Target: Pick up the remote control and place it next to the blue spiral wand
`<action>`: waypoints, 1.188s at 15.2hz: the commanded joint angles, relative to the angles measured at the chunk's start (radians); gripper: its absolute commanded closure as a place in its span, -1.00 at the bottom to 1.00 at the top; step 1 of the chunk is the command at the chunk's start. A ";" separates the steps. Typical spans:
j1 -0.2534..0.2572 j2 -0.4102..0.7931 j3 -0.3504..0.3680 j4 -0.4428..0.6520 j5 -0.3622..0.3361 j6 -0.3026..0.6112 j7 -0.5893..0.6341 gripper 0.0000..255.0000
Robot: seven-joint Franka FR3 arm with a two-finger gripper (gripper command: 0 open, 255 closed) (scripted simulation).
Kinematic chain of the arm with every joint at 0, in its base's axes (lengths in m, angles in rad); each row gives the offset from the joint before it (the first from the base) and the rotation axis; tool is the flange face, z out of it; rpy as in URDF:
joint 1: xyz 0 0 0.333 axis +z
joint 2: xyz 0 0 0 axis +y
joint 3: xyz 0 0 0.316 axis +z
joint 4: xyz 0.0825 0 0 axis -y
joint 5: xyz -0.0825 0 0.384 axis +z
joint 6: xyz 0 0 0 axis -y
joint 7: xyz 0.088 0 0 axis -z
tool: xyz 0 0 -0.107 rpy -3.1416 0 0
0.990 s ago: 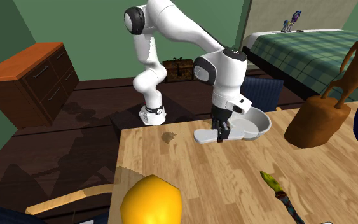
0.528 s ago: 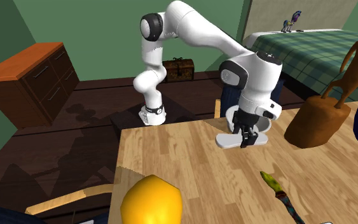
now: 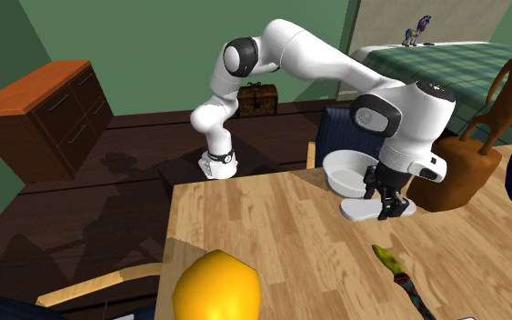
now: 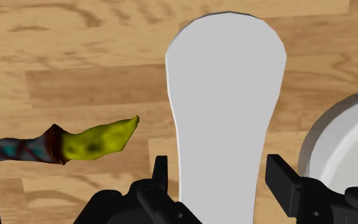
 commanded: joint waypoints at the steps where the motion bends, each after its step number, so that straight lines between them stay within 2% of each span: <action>1: 0.002 0.011 0.002 -0.006 0.003 0.017 0.002 1.00; 15: 0.001 0.067 0.013 -0.113 0.023 0.177 -0.011 1.00; 18: 0.000 0.071 0.014 -0.118 0.025 0.187 -0.012 1.00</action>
